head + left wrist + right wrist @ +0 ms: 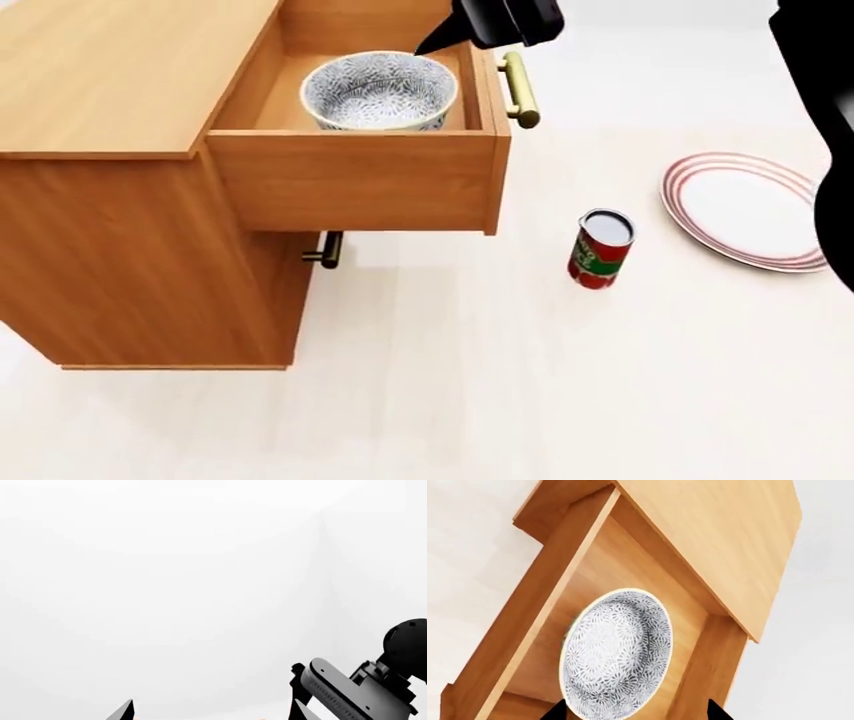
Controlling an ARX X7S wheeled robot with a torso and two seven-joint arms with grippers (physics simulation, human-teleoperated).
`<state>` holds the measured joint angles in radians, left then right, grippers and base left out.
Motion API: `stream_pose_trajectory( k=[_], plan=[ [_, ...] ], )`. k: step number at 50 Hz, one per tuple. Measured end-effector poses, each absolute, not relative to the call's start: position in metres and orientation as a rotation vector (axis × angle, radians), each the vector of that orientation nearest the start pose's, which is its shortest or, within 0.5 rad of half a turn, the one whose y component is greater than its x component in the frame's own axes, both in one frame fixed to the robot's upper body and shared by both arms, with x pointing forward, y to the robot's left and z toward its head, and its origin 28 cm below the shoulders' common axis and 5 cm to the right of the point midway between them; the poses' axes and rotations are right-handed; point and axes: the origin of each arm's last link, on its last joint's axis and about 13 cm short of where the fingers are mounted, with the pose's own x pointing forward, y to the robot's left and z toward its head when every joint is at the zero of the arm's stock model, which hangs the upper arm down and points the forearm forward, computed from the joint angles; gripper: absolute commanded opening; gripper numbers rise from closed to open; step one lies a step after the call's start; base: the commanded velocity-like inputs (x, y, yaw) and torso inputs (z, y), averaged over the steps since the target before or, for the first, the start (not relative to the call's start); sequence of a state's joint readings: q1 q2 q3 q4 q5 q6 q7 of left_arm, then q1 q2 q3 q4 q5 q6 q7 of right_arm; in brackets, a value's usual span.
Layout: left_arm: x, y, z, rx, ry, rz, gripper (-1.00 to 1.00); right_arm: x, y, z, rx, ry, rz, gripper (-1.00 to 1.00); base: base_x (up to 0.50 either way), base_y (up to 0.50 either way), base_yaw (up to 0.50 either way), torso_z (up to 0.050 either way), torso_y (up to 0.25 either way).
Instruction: Put the bowl in the top drawer of the cabinet.
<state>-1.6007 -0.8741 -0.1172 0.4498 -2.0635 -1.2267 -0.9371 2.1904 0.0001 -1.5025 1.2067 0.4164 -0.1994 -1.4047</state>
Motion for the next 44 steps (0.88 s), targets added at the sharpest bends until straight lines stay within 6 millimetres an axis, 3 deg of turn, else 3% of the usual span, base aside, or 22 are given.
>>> stream_pose_trajectory(
  k=[27, 44],
  plan=[
    [0.128, 0.291, 0.414, -0.001, -0.54, -0.323, 1.0, 0.35, -0.056, 0.548, -1.499, -0.111, 1.176, 1.0, 0.0, 0.0, 0.0, 0.0, 0.235],
    [0.128, 0.29, 0.414, -0.05, -0.541, -0.363, 1.0, 0.353, -0.095, 0.541, -1.285, -0.287, 1.037, 1.0, 0.0, 0.0, 0.0, 0.0, 0.245]
  ],
)
